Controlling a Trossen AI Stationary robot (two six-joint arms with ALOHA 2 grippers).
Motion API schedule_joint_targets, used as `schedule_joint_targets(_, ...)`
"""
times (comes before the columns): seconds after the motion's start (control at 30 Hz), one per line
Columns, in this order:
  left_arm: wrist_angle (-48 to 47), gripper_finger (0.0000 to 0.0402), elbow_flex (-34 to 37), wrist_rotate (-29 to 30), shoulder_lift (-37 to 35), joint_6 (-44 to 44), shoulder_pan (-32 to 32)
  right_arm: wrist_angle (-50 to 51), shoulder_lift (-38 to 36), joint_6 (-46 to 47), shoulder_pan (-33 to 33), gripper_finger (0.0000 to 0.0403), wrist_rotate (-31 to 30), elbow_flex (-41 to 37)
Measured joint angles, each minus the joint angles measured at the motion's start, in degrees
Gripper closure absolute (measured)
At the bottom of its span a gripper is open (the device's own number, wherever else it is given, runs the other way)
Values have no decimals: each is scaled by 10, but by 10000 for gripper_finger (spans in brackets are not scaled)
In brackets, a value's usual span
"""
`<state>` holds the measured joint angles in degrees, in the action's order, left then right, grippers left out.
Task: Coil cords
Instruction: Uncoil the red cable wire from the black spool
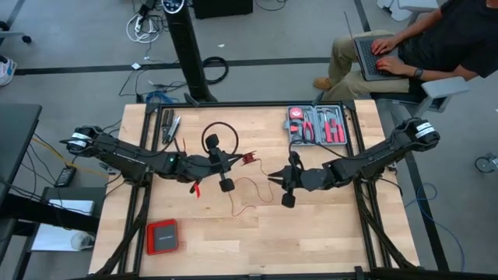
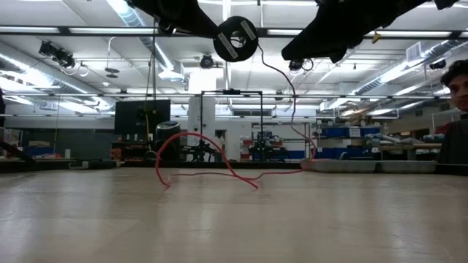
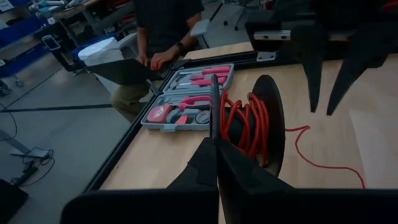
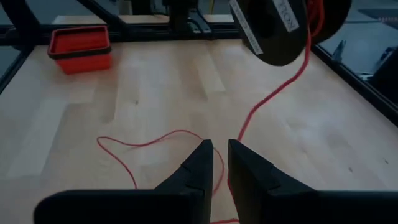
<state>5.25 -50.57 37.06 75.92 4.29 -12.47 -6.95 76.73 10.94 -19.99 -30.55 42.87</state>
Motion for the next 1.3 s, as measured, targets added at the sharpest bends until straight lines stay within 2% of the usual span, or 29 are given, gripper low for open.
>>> schedule_joint_targets(0.47,13,401,0,-2,0,-4,0,-7,47,-32,17,349,-16,0)
schedule_joint_targets(0.63,11,401,0,-2,0,-5,0,-9,48,-49,19,393,-16,0)
schedule_joint_targets(0.87,-7,401,0,-7,0,-6,0,4,36,-59,18,399,-38,0)
schedule_joint_targets(1.17,-28,401,0,-2,0,-13,0,-102,-11,-160,17,401,-43,0)
schedule_joint_targets(1.3,-26,401,0,12,0,-15,1,-108,-7,-185,17,402,-1,26)
